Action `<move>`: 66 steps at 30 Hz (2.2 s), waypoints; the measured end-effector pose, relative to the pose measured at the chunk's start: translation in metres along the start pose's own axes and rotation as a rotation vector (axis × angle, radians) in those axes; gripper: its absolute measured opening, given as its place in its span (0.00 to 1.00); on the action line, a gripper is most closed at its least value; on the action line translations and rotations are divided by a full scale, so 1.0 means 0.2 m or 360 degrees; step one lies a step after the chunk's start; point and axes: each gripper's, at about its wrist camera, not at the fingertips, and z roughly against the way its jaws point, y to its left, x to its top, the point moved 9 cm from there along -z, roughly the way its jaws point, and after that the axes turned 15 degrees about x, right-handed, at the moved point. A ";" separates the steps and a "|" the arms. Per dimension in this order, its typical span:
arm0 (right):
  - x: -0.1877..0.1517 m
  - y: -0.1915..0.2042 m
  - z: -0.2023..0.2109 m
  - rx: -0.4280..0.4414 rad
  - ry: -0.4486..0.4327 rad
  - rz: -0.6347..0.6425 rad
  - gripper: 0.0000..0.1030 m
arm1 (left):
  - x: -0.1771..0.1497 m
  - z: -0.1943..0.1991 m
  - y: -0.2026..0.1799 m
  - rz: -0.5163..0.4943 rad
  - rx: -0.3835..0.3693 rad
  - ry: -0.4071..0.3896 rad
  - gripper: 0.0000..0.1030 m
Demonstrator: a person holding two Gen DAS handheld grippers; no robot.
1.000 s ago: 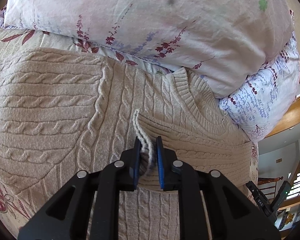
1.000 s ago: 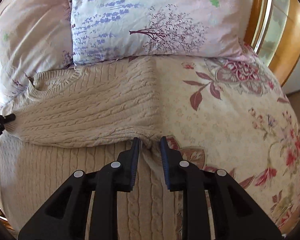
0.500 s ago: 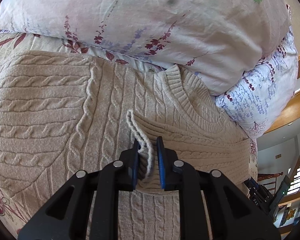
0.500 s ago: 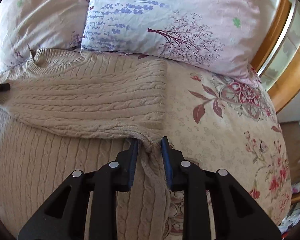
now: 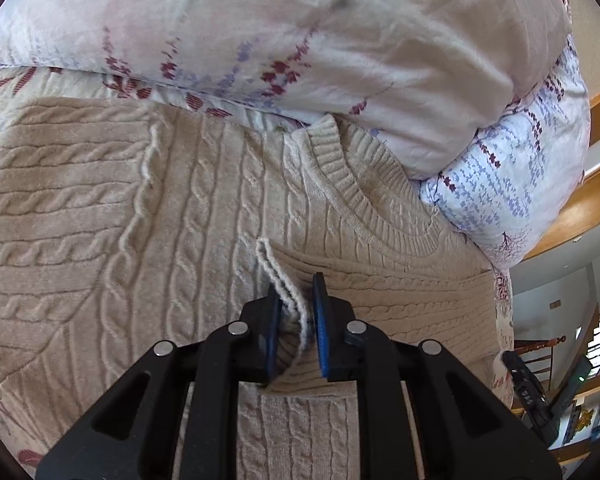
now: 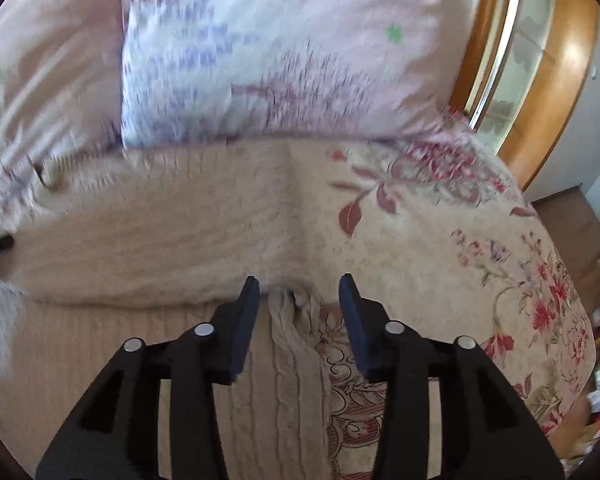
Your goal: Fold small clothes
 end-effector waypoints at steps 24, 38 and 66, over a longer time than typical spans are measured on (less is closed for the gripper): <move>-0.05 0.44 -0.23 0.0371 0.0274 -0.0068 0.72 | -0.16 0.49 1.39 0.1289 0.0138 -0.0257 0.32; -0.06 0.48 -0.12 0.0419 0.0248 -0.0071 0.73 | -0.05 0.47 1.67 0.1707 -0.0017 -0.0351 0.16; -0.09 0.33 -0.03 0.0472 0.0216 -0.0171 0.74 | -0.20 0.20 -0.13 0.0352 -0.0280 -0.0237 0.08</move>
